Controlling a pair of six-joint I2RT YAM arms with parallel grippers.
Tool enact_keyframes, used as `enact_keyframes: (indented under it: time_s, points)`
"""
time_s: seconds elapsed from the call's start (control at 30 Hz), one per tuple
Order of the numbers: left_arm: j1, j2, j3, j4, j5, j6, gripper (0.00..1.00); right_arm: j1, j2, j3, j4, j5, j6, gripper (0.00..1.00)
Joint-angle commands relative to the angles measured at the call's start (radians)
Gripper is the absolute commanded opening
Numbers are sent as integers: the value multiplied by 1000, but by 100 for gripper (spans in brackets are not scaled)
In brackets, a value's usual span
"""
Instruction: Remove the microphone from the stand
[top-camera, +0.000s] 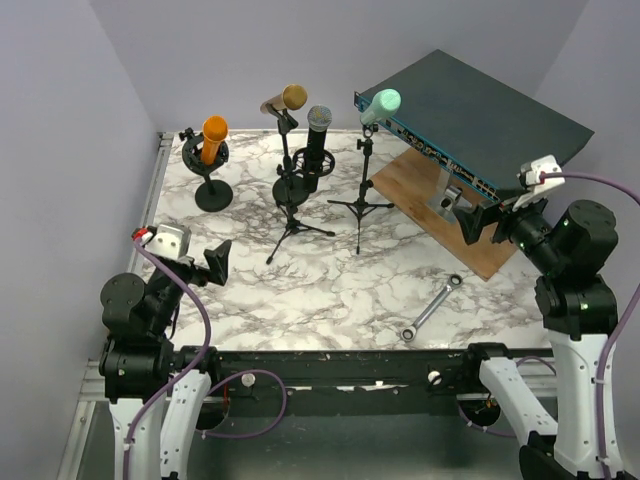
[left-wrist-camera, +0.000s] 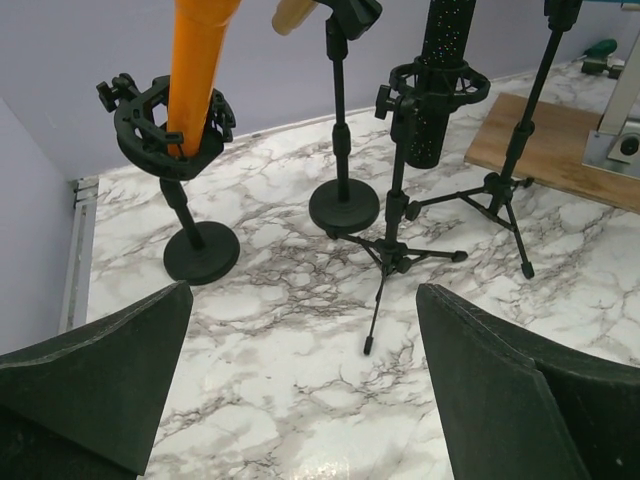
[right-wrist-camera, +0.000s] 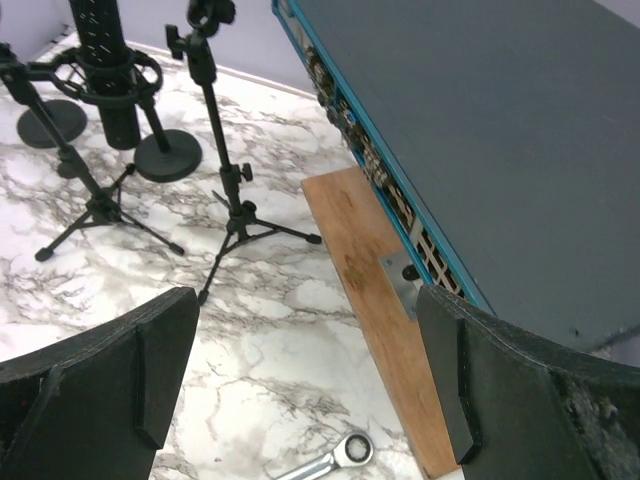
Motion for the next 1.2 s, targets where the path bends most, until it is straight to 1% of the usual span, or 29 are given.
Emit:
enact_keyframes:
  time_s: [0.0,0.2,0.3,0.4,0.53,0.7,0.87,1.0,1.17]
  points:
    - [5,20,54,-44,51,56,99,0,71,58,45,-109,-1,100]
    - [5,55,76,-42,85,97,99,0,213,115,142,-228,13,99]
    - [5,86,85,-34,75,110,99,41,294,157,201,-247,22,96]
    - [5,125,90,-19,61,111,99,118,370,188,254,-193,18,95]
    - [5,160,89,13,70,103,99,295,432,192,336,-47,-27,94]
    - [5,183,84,46,90,87,99,406,506,183,461,43,-94,94]
    - [5,194,77,67,107,89,99,431,547,139,627,48,-129,93]
    - [5,193,58,95,116,96,98,432,593,138,668,46,-149,87]
    - [5,206,62,110,129,98,99,433,592,115,694,56,-138,87]
